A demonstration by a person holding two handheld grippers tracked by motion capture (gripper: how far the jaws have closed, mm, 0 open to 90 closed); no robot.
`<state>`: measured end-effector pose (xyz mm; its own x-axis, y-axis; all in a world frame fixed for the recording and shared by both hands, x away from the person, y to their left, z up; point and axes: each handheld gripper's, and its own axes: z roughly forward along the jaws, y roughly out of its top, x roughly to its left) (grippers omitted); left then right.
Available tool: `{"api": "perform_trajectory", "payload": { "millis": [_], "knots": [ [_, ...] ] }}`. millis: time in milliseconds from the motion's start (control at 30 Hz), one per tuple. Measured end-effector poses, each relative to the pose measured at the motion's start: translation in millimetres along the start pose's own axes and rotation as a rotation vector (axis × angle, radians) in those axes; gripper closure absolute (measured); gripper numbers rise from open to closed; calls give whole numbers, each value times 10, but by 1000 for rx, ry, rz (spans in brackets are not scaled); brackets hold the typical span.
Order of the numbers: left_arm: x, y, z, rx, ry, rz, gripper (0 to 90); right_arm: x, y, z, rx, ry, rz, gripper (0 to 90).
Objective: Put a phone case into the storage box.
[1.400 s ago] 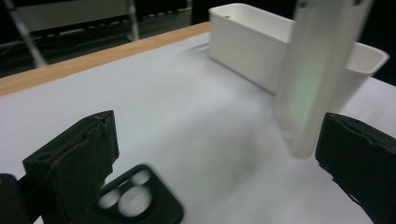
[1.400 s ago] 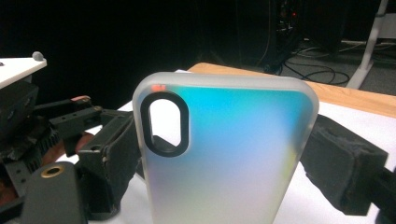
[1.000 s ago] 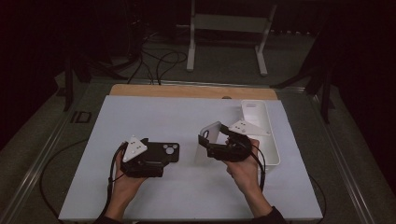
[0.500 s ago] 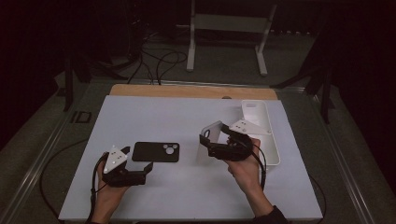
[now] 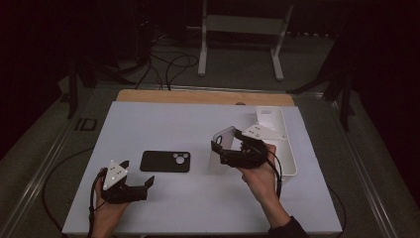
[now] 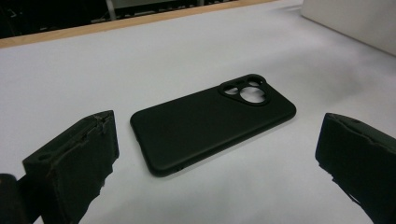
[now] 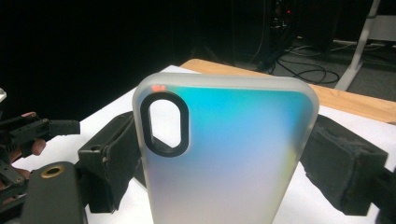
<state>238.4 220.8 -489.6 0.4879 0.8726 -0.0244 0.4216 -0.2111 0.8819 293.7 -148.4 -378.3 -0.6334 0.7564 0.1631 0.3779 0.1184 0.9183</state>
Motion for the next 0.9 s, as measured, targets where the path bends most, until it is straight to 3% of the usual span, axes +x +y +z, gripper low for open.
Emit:
{"api": "perform_trajectory", "payload": {
  "millis": [633,900],
  "knots": [
    [23,-38,-13,-3,32,-6,0,-209,164,-65,-11,-63,7,169],
    [20,-41,-24,-7,35,-12,0,-257,253,-98,-21,-91,-21,169]
  ]
}}
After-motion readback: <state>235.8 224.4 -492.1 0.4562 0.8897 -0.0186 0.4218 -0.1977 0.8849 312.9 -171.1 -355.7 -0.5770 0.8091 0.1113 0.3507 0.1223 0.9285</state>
